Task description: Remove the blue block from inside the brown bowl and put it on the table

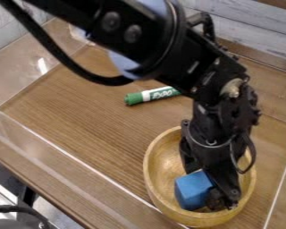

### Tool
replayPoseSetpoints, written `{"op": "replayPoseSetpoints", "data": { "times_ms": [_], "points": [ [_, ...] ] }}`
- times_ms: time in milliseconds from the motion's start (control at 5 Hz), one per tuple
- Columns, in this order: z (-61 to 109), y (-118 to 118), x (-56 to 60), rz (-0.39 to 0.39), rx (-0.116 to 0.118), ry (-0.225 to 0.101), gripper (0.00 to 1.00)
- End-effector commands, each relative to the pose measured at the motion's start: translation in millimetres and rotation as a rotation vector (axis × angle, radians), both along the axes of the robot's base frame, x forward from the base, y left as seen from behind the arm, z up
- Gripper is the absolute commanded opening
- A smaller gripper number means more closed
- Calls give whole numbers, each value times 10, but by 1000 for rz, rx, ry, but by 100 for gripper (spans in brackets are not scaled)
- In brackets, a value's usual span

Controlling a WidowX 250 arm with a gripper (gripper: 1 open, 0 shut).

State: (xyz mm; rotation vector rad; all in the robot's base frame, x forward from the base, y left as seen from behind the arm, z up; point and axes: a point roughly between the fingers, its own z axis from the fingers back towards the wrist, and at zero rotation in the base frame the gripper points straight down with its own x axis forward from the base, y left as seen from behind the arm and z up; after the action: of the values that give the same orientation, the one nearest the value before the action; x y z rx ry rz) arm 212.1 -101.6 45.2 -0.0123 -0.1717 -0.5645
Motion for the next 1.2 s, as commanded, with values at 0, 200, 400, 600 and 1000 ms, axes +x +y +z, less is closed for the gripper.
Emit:
{"op": "replayPoseSetpoints", "data": {
  "times_ms": [0, 200, 400, 600, 1000],
  "points": [
    [38, 3, 74, 10, -11, -31, 100],
    [23, 14, 91, 16, -11, -38, 0],
    [42, 26, 111, 27, -6, -44, 100],
    [44, 38, 129, 32, -1, -51, 0],
    [36, 66, 131, 44, 1, -48, 0]
  ]
}}
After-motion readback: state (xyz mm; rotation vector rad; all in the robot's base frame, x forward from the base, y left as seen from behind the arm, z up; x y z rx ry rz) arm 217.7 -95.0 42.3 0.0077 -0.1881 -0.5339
